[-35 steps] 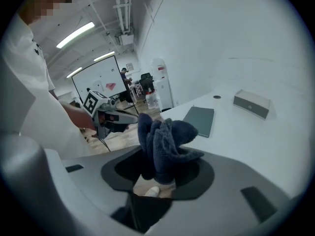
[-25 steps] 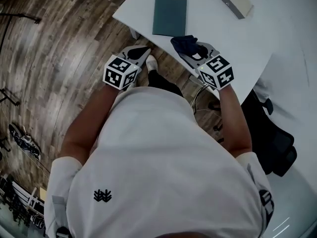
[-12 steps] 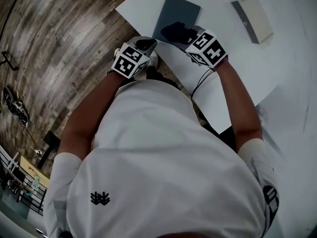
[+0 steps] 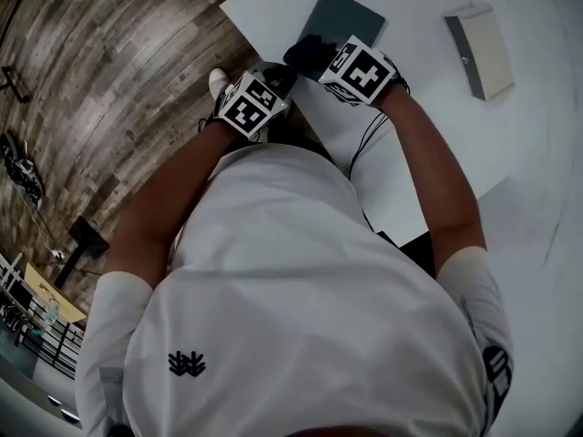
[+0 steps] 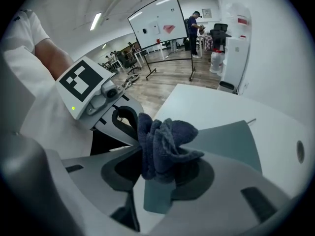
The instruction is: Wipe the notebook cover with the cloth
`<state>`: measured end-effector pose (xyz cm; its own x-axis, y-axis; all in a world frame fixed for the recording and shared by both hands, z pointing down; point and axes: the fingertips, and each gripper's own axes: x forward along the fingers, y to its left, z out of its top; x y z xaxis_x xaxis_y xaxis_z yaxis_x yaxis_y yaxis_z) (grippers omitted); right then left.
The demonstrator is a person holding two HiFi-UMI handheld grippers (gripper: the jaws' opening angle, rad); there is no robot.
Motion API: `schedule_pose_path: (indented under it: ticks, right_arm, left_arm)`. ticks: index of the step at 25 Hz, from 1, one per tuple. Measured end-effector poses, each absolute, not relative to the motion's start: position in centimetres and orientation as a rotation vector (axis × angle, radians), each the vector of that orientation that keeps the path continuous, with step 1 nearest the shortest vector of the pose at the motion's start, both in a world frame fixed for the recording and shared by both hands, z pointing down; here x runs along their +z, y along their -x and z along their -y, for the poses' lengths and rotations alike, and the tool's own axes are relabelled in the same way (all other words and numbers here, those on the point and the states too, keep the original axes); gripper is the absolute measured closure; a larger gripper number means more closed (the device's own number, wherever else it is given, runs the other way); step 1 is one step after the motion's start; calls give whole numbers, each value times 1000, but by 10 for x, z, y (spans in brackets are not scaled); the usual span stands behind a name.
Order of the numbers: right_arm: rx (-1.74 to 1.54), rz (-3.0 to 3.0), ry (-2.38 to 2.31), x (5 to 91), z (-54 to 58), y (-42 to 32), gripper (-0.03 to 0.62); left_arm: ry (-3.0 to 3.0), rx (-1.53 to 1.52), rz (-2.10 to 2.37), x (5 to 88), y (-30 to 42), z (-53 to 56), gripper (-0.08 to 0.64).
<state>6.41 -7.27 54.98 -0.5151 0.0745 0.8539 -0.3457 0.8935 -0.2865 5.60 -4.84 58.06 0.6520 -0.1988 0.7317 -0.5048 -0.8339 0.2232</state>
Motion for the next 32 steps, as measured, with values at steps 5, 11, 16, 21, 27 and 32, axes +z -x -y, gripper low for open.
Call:
schedule_pose_path:
  ticks: [5,11,16,21,27,32]
  right_arm:
    - [523,2006,-116,563,68,-61,436]
    - [557,1990,-49,566,74,-62,436]
    - [554,1976,-48,567,93,-63,435]
    - [544,1962,-55,568,120,-72,434]
    - [532,1940,-114,569,164,-90,434]
    - [547,1925,-174,574,200,-109,434]
  left_arm:
    - [-2449,1037,548,587,-59,48,554]
    - [-2422,1020,551,590,-60,48,554]
    - [-2368,946,497,590,-57,48,554]
    - [-2395,919,479,590,-59,47,554]
    - [-2390,921,462,589,-61,48,554]
    - [-2387,920,450,594,-66,52,554]
